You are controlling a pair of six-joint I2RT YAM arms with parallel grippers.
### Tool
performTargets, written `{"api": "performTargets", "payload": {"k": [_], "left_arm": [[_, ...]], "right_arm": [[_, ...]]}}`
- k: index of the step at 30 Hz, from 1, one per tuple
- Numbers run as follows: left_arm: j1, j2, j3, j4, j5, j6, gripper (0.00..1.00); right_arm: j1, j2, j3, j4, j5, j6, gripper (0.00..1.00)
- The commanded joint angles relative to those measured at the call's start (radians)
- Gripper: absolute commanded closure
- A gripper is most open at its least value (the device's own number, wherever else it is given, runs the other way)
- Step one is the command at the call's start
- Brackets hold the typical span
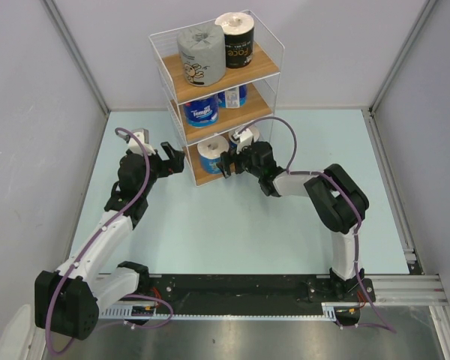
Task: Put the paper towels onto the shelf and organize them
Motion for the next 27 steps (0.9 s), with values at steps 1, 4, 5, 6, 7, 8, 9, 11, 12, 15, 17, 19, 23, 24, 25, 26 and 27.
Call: {"api": "performTargets", "payload": {"k": [1, 4, 5, 6, 7, 8, 9, 11, 12, 15, 17, 19, 23, 24, 25, 26, 27], "left_arm": [[0.007, 0.001, 0.015, 0.034, 0.014, -0.016, 0.00], [0.007, 0.002, 0.015, 0.034, 0.015, -0.016, 0.00], [0.007, 0.002, 0.013, 0.034, 0.014, -0.015, 0.00], [0.007, 0.006, 0.015, 0.034, 0.014, -0.016, 0.00], [0.007, 0.006, 0.015, 0.034, 0.014, -0.015, 0.00], [0.009, 0.006, 0.015, 0.034, 0.014, -0.016, 0.00], [0.009, 0.004, 0.015, 0.032, 0.014, -0.015, 0.00], [0.009, 0.002, 0.015, 0.031, 0.014, -0.013, 0.00], [0.009, 0.001, 0.015, 0.032, 0.012, -0.013, 0.00], [0.009, 0.004, 0.016, 0.031, 0.012, -0.013, 0.00], [0.009, 0.004, 0.016, 0.027, 0.012, -0.013, 0.00], [0.009, 0.001, 0.018, 0.023, 0.012, -0.011, 0.00], [0.009, -0.008, 0.026, 0.014, 0.006, -0.007, 0.00], [0.009, -0.011, 0.029, 0.001, 0.003, -0.007, 0.00], [0.009, -0.013, 0.038, -0.006, -0.002, -0.007, 0.00], [0.009, -0.013, 0.042, -0.012, -0.003, -0.007, 0.00], [0.009, -0.017, 0.047, -0.026, -0.008, -0.008, 0.00]], "right_arm": [[0.018, -0.022, 0.055, -0.056, -0.034, -0.019, 0.00], [0.043, -0.052, 0.053, -0.102, -0.024, -0.028, 0.00], [0.048, -0.066, 0.053, -0.117, -0.021, -0.028, 0.00], [0.054, -0.072, 0.052, -0.122, -0.019, -0.028, 0.00], [0.057, -0.077, 0.049, -0.125, -0.014, -0.028, 0.00], [0.058, -0.094, 0.044, -0.127, -0.011, -0.025, 0.00], [0.060, -0.103, 0.033, -0.127, -0.010, -0.016, 0.00], [0.066, -0.126, 0.020, -0.136, -0.007, -0.012, 0.00], [0.069, -0.153, 0.003, -0.138, -0.004, -0.012, 0.00], [0.084, -0.224, -0.036, -0.157, 0.022, -0.010, 0.00], [0.098, -0.275, -0.082, -0.189, 0.039, -0.012, 0.00], [0.107, -0.375, -0.140, -0.217, 0.065, -0.010, 0.00], [0.124, -0.595, -0.226, -0.370, 0.136, 0.037, 0.00], [0.124, -0.647, -0.237, -0.407, 0.169, 0.050, 0.00], [0.124, -0.739, -0.249, -0.480, 0.212, 0.059, 0.00], [0.124, -0.793, -0.272, -0.515, 0.229, 0.062, 0.00], [0.123, -0.839, -0.284, -0.548, 0.242, 0.059, 0.00]]}}
